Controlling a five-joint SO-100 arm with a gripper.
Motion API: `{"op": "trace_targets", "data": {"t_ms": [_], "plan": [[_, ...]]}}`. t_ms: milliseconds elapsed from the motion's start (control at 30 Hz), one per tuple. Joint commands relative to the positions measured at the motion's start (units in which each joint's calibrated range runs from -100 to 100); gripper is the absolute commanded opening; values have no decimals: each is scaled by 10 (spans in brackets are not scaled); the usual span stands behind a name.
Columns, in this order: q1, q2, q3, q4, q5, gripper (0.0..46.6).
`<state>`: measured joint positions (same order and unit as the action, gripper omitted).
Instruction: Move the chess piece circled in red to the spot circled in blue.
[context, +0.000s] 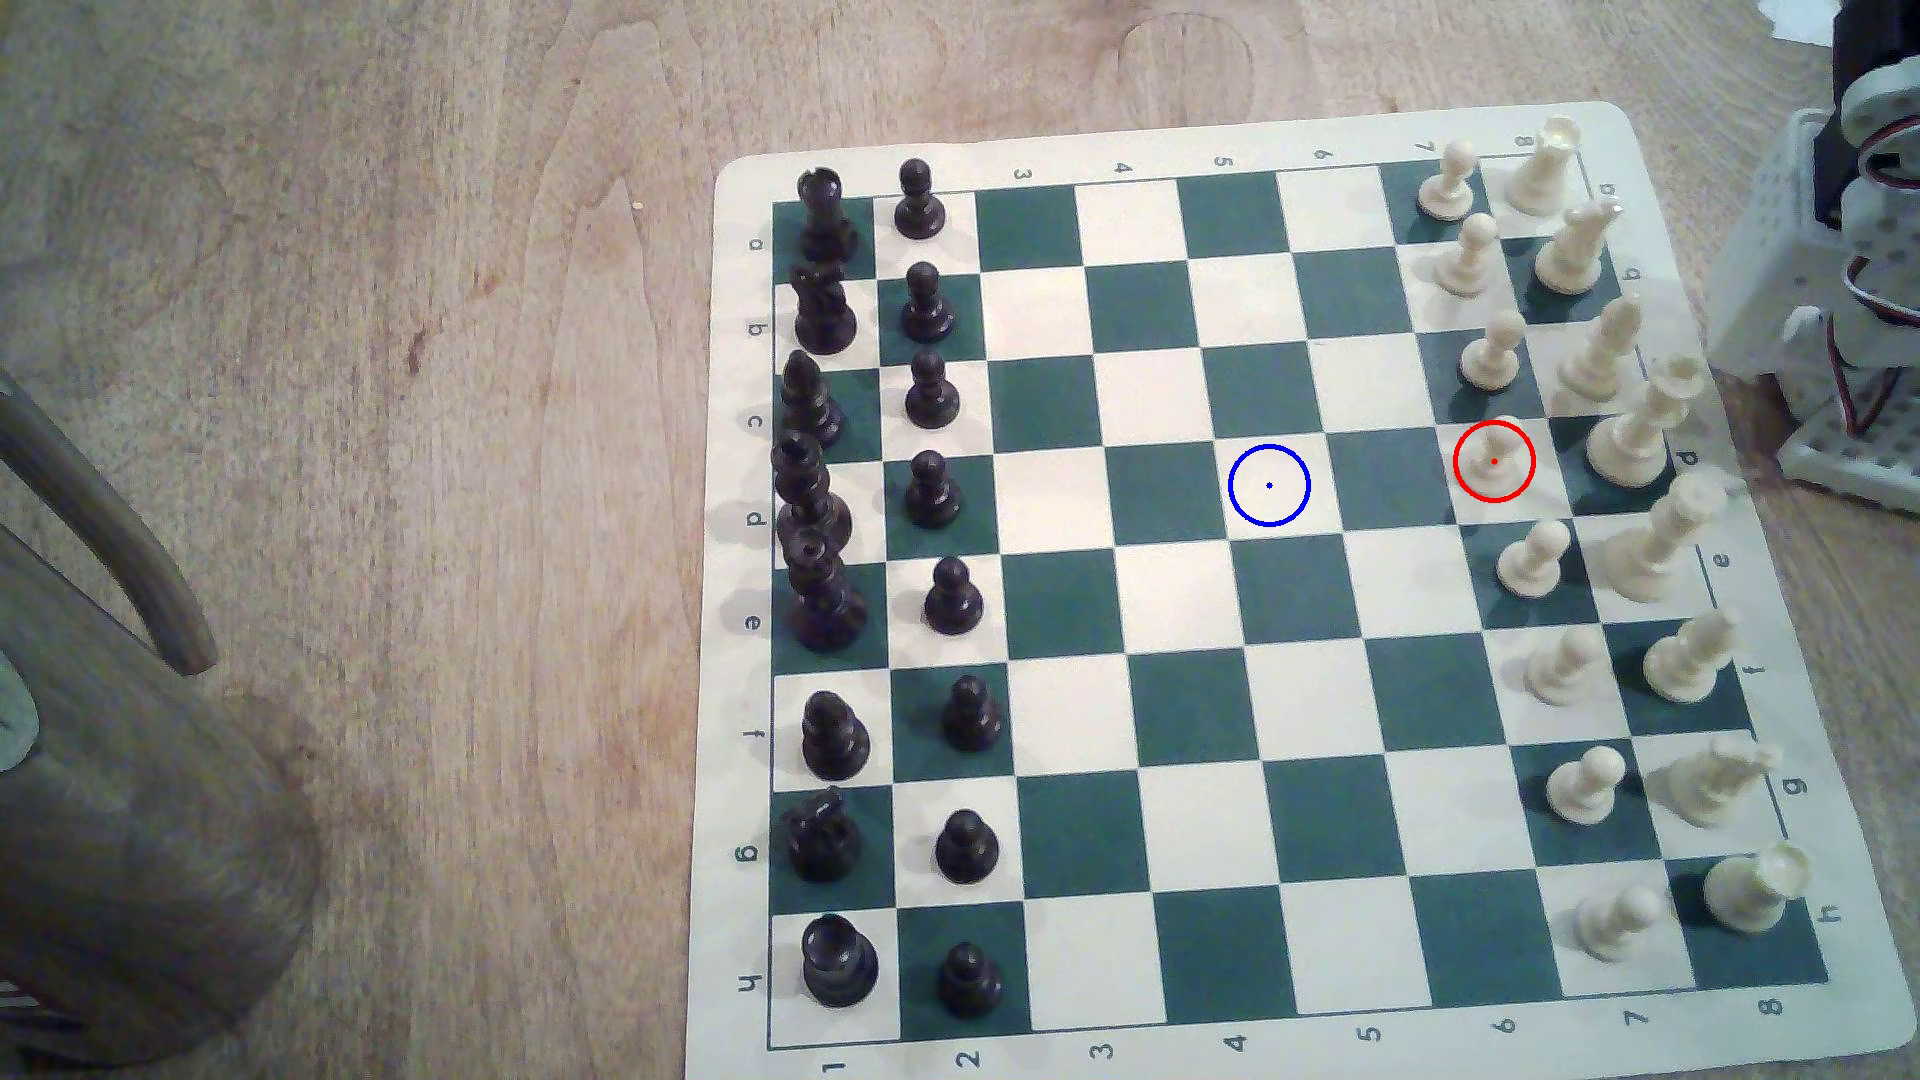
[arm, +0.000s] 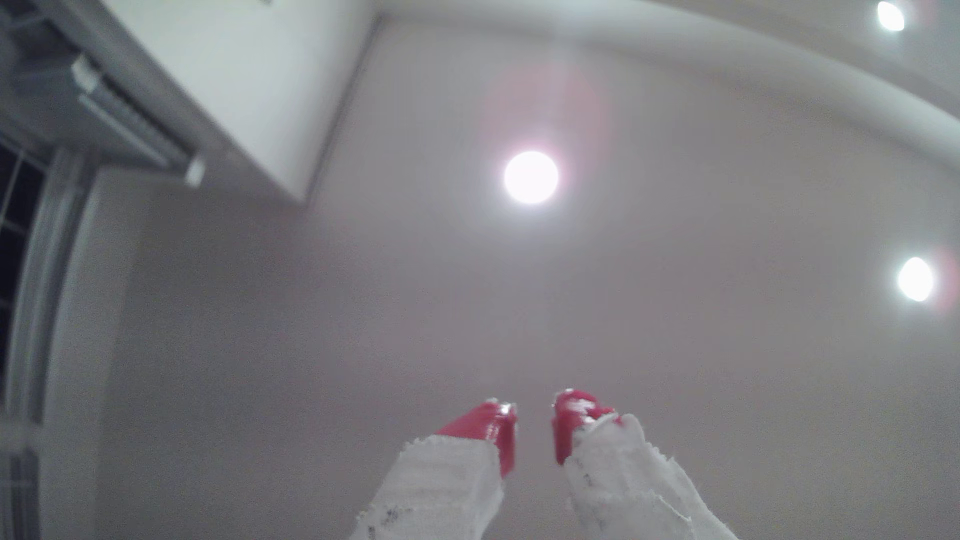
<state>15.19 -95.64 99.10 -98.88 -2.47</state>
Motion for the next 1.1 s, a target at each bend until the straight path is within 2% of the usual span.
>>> {"op": "trace_targets", "data": {"t_ms": [0,800,900,933,1067], "plan": [[-54,-1,9,-8,14,2],[-58,-2,9,16,14,2],[-67,-2,9,126,13,2],[-69,-2,9,219,14,2],[-91,-2,9,414,14,2]]}}
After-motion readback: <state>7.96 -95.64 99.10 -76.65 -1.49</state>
